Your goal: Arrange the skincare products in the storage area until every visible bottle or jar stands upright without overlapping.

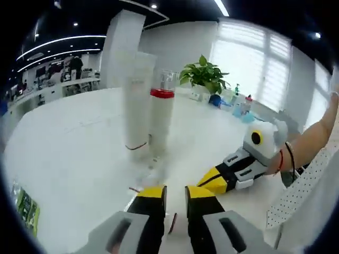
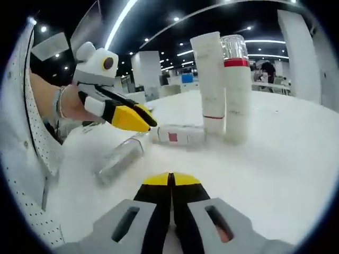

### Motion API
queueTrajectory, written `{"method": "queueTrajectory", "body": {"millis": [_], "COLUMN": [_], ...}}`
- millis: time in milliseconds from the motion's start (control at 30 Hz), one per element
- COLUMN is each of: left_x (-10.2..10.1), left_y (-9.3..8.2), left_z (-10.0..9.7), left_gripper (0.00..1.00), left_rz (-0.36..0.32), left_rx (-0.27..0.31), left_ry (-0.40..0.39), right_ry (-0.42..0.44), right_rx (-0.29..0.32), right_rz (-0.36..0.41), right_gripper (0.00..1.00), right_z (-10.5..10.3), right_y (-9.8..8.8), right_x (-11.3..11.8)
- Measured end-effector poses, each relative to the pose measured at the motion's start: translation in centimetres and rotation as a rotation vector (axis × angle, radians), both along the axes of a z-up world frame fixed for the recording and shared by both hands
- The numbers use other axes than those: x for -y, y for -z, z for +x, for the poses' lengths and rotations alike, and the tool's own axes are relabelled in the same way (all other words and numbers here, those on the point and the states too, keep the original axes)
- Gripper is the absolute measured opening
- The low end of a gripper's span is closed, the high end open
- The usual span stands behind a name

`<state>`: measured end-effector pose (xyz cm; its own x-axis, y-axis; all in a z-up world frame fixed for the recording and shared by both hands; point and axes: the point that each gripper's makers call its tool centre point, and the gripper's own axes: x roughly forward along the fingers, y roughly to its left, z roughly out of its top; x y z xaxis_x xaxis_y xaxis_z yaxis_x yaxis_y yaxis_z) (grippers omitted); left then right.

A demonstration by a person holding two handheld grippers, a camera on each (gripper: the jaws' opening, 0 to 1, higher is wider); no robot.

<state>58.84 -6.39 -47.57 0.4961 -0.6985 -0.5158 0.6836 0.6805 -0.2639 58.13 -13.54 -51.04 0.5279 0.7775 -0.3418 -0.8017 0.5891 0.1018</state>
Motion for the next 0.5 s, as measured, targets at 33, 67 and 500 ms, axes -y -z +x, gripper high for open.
{"method": "queueTrajectory", "body": {"millis": [33, 67, 500], "left_x": [-1.6, -3.0, -9.3], "left_y": [0.0, 0.2, 3.8], "left_z": [-0.2, -0.5, -4.6], "left_gripper": [0.14, 0.14, 0.14], "left_rz": [0.006, 0.005, -0.030], "left_rx": [0.010, 0.013, -0.076], "left_ry": [-0.048, -0.093, -0.301], "right_ry": [0.028, 0.033, -0.002], "right_rx": [-0.059, -0.057, 0.268], "right_rz": [0.036, 0.032, -0.331], "right_gripper": [0.00, 0.00, 0.31], "right_z": [0.1, 0.2, 4.9], "right_y": [0.0, 0.0, -3.3], "right_x": [0.1, 0.3, -1.9]}}
